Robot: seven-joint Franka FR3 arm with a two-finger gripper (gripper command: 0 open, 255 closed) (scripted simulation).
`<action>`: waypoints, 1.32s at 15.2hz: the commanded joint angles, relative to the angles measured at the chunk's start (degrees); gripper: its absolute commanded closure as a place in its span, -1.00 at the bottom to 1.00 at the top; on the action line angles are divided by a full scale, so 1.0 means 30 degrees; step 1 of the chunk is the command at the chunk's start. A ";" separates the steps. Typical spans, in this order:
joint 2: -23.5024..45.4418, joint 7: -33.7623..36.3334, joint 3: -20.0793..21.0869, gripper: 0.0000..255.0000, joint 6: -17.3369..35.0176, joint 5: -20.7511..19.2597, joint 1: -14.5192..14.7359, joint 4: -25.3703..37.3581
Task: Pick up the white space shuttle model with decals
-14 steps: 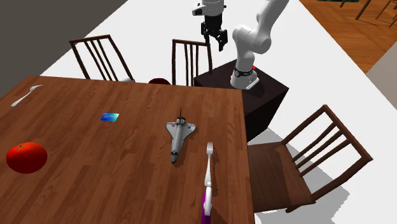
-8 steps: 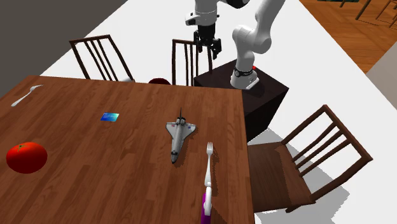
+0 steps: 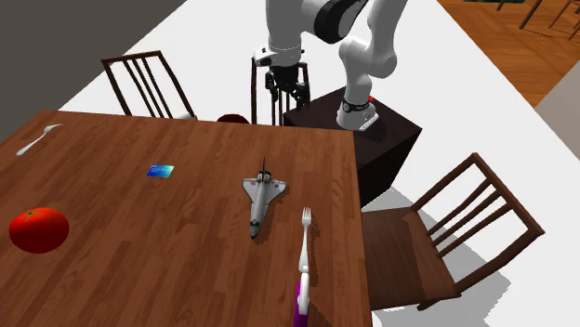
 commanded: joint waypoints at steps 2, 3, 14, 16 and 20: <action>0.2035 -0.0546 0.0288 -1.00 0.1440 -0.0166 0.0321 0.0976; 0.2695 -0.0733 0.0374 -1.00 0.1846 -0.0243 0.0409 0.1348; 0.9815 -0.2378 0.1371 -1.00 0.4941 -0.1630 0.1454 0.6614; 1.1087 -0.2623 0.1529 -1.00 0.5243 -0.1978 0.1698 0.7794; 1.3633 -0.3123 0.1797 -1.00 0.5618 -0.2710 0.2272 1.0371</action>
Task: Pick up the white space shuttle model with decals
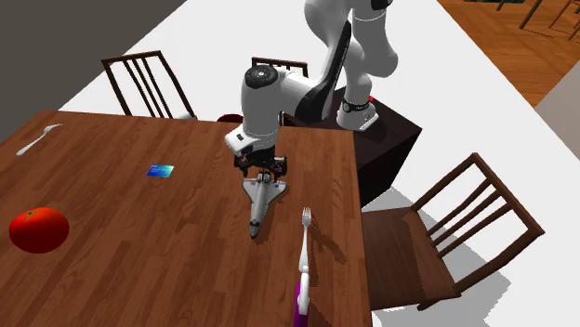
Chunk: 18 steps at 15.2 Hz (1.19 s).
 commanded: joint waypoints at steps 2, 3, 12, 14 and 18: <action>0.1798 -0.0350 0.0158 -1.00 0.0211 -0.0512 0.0430 0.1866; 0.1917 -0.0316 0.0138 -1.00 0.0417 -0.0548 0.0441 0.1778; 0.2774 -0.0082 0.0003 1.00 0.1750 -0.0809 0.0510 0.1286; 0.2738 -0.0089 0.0005 1.00 0.1746 -0.0803 0.0502 0.1255; 0.2769 -0.0101 0.0002 1.00 0.1732 -0.0803 0.0497 0.1300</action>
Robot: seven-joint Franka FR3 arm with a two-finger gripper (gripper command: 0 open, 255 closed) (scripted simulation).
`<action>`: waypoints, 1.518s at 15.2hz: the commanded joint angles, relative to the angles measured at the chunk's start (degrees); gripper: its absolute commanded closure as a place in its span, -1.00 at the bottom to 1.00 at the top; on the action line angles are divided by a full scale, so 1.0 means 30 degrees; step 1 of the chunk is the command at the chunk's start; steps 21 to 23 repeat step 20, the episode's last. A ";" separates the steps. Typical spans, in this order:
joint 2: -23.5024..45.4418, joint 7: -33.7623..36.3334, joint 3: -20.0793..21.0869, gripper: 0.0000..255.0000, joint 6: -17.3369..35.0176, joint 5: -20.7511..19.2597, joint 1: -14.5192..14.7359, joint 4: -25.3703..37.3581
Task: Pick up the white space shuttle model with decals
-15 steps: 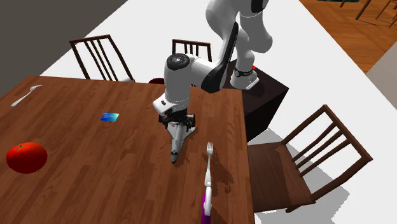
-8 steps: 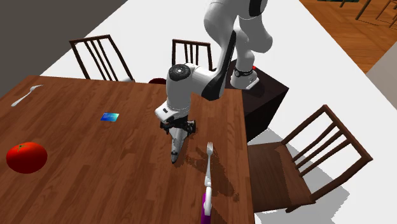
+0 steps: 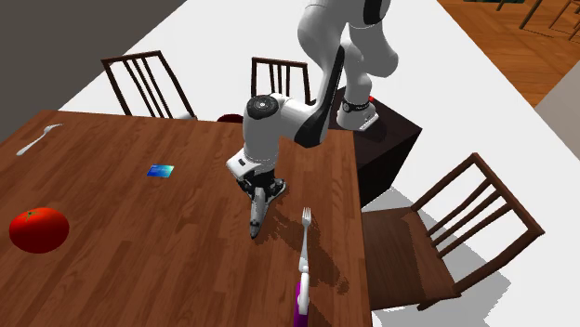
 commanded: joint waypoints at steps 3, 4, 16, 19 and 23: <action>0.0037 0.0019 -0.0008 1.00 0.0013 -0.0012 0.0010 0.0015; -0.0103 -0.0018 0.0015 1.00 -0.0183 0.0030 -0.0003 0.0073; -0.1542 -0.0436 0.0232 1.00 -0.2652 0.0479 -0.0114 0.1133; -0.1753 -0.0505 0.0261 1.00 -0.3114 0.0549 -0.0125 0.1389; -0.1752 -0.0505 0.0261 1.00 -0.3115 0.0549 -0.0125 0.1391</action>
